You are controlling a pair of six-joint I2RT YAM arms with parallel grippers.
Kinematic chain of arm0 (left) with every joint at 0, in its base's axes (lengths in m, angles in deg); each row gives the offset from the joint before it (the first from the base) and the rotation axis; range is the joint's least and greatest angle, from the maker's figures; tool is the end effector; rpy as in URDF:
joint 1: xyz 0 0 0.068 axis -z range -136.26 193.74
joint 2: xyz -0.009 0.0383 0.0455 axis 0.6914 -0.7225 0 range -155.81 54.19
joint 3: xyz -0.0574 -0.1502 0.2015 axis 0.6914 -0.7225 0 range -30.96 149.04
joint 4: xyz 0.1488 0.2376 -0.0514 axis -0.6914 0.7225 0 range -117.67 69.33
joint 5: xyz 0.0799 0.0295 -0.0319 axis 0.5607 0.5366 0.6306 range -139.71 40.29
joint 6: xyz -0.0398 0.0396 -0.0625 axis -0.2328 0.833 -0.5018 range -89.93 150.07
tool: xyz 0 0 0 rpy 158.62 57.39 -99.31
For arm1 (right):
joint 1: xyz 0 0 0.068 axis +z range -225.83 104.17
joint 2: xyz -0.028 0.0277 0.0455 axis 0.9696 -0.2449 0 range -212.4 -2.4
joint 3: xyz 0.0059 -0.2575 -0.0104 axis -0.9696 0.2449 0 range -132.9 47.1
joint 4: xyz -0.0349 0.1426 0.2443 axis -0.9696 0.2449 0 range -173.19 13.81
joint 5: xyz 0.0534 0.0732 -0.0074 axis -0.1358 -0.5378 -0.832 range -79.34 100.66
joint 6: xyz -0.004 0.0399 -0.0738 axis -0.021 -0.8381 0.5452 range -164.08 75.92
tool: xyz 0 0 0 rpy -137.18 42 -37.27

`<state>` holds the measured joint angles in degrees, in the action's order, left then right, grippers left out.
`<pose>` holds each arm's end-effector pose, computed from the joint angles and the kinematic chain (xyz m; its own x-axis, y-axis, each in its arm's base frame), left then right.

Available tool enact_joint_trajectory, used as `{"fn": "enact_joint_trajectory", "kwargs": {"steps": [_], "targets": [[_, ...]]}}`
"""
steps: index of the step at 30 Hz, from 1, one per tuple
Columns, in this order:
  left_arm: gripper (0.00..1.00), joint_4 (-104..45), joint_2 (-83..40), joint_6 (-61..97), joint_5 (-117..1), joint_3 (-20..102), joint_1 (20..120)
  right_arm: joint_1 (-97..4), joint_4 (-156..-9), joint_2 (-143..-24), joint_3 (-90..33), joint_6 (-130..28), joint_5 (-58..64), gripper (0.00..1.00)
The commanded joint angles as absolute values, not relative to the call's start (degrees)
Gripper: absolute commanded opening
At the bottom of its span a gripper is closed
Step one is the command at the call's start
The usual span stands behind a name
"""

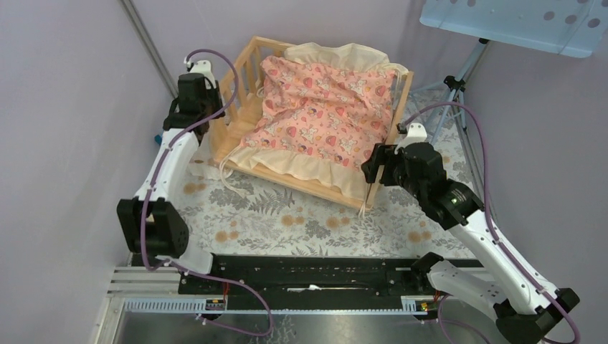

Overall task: Set up the pet bed
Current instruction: Adjust the bed frame at the center of the board.

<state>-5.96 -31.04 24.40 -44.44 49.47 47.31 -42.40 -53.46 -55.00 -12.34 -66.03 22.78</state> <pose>0.4049 -0.0186 0.3325 -0.4414 -0.0710 -0.8945 -0.0640 0.9968 -0.0475 0.2292 0.1329 0.3458 -0.4420 0.1462 -0.8850 -0.2282 0.9358 0.2686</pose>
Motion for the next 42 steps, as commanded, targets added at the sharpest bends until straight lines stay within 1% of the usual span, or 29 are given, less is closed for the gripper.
{"fn": "enact_joint_trajectory", "kwargs": {"steps": [1, 4, 6, 7, 9, 11, 14, 17, 20, 23, 26, 28, 32, 35, 38, 40, 42], "targets": [[0.16, -13.59, -36.19, 18.03, -47.81, 57.61, 50.24, -37.42, -60.79, -54.37, -8.54, -74.05, 0.04, 0.83], [0.18, -13.77, -39.44, 17.54, -49.42, 61.09, 50.24, -37.43, -64.08, -55.93, -9.05, -74.14, -2.73, 0.88], [0.21, -13.76, -40.71, 17.09, -51.32, 62.47, 50.24, -36.53, -67.54, -57.96, -9.14, -74.88, -3.62, 0.90], [0.26, -13.64, -41.03, 16.92, -51.53, 62.97, 50.24, -35.48, -68.83, -59.14, -9.34, -75.15, -3.32, 0.91], [0.38, -13.57, -40.98, 16.95, -51.99, 63.02, 50.24, -32.05, -70.65, -61.98, -10.34, -75.34, -1.18, 0.92], [0.53, -13.57, -40.39, 17.10, -52.12, 62.74, 50.24, -26.79, -71.86, -65.21, -12.04, -75.29, 2.75, 0.93], [0.70, -13.08, -38.69, 17.45, -51.65, 61.95, 50.24, -20.70, -74.04, -69.80, -14.91, -76.66, 9.46, 0.94], [0.77, -11.98, -36.77, 17.67, -50.50, 61.18, 50.24, -16.06, -76.89, -74.22, -16.99, -77.77, 14.59, 0.94], [0.89, -11.40, -33.99, 17.67, -49.52, 59.59, 50.24, -13.03, -75.71, -78.57, -21.27, -76.69, 17.22, 0.94], [0.97, -10.38, -30.67, 17.67, -46.96, 57.76, 50.24, -12.63, -71.46, -76.92, -22.04, -75.12, 21.48, 0.95], [0.99, -9.73, -26.38, 17.47, -47.46, 55.40, 50.24, -12.99, -65.06, -72.27, -21.00, -72.24, 29.00, 0.99], [0.99, -9.47, -23.20, 16.61, -48.53, 54.08, 50.31, -15.19, -60.19, -69.46, -21.08, -70.17, 31.13, 1.00], [0.99, -9.74, -16.87, 13.54, -54.40, 50.89, 52.52, -26.29, -56.22, -64.81, -20.01, -66.28, 26.61, 1.00], [0.99, -9.75, -13.69, 13.82, -52.64, 48.87, 60.90, -35.28, -55.40, -64.11, -21.13, -62.61, 23.75, 1.00], [0.99, -9.61, -11.99, 13.92, -47.85, 46.54, 71.02, -44.88, -56.33, -66.01, -23.82, -60.71, 18.59, 1.00], [0.99, -9.51, -10.60, 13.01, -44.20, 43.70, 76.13, -49.28, -56.01, -68.33, -27.40, -60.10, 17.27, 0.99], [0.99, -9.52, -9.08, 11.55, -40.43, 39.31, 79.05, -51.76, -54.49, -70.66, -31.73, -59.47, 17.72, 1.00]]}}
